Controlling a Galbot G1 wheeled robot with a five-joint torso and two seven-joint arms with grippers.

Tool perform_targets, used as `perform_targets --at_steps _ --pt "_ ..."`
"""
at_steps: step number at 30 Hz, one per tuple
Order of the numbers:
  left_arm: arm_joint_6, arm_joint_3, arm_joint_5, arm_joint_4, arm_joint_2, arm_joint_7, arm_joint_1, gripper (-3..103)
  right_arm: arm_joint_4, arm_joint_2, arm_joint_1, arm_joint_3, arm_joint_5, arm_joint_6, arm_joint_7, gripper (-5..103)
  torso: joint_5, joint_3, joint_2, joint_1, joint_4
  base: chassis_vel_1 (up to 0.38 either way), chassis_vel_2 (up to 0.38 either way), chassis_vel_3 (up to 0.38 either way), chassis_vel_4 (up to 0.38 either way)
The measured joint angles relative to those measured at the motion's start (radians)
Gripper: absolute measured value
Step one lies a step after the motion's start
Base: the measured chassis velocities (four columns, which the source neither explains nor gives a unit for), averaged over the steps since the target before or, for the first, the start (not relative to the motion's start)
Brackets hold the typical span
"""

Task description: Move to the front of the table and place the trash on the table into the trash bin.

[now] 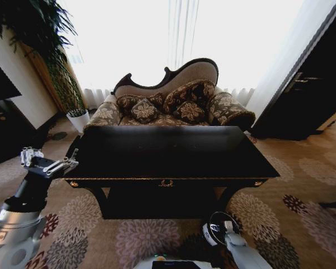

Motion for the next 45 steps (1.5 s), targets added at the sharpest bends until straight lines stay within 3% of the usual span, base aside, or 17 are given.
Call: perform_targets --at_steps 4,10,13,16,20,24,35,40,45 --pt "0.0 -0.017 -0.007 0.0 0.006 0.0 0.017 100 0.03 -0.001 -0.01 -0.001 0.063 -0.057 0.072 100 0.0001 0.0 0.0 0.0 0.0 0.0 0.0 0.0 0.0" --pt "-0.001 -0.053 -0.038 0.0 0.017 0.0 0.026 100 0.022 -0.005 -0.009 0.002 0.118 -0.077 0.086 100 0.0002 0.0 0.0 0.0 0.0 0.0 0.0 0.0 0.0" --pt "-0.001 -0.066 -0.05 0.0 0.021 0.0 0.027 100 0.054 -0.008 -0.012 0.002 0.252 -0.147 0.15 100 0.0001 0.0 0.0 0.0 0.0001 0.0 0.0 0.0 0.0" --pt "-0.001 -0.063 -0.05 0.0 0.018 0.0 0.025 100 0.073 -0.008 -0.016 0.002 0.308 -0.181 0.182 100 0.0002 0.0 0.0 0.0 0.0002 0.0 0.0 0.0 0.0" --pt "-0.001 -0.056 -0.049 0.0 0.014 0.0 0.021 100 0.061 -0.008 -0.016 0.002 0.284 -0.177 0.184 100 0.0001 0.0 0.0 0.0 0.0001 0.0 0.0 0.0 0.0" --pt "-0.001 -0.054 -0.048 0.0 0.013 0.0 0.018 100 0.003 -0.012 -0.009 0.013 0.188 -0.128 0.146 100 0.0001 0.0 0.0 0.0 0.0 0.0 0.0 0.0 0.0" --pt "-0.003 -0.053 -0.047 0.0 0.016 -0.001 0.013 100 -0.018 0.006 0.006 0.005 0.176 -0.076 0.091 100 0.0001 0.0 0.0 0.0 0.0001 0.0 0.0 0.0 0.0" --pt "-0.004 -0.064 -0.053 0.0 0.028 -0.001 0.013 100 -0.027 0.019 0.015 -0.012 0.118 0.013 -0.058 100 0.0001 0.0 0.0 0.0 0.0001 0.0 0.0 0.0 0.0" --pt "-0.004 -0.068 -0.056 0.0 0.032 0.0 0.012 100 -0.019 0.021 0.014 -0.017 0.034 0.056 -0.118 100 0.0002 0.0 0.0 0.0 0.0001 0.0 0.0 0.0 0.0"
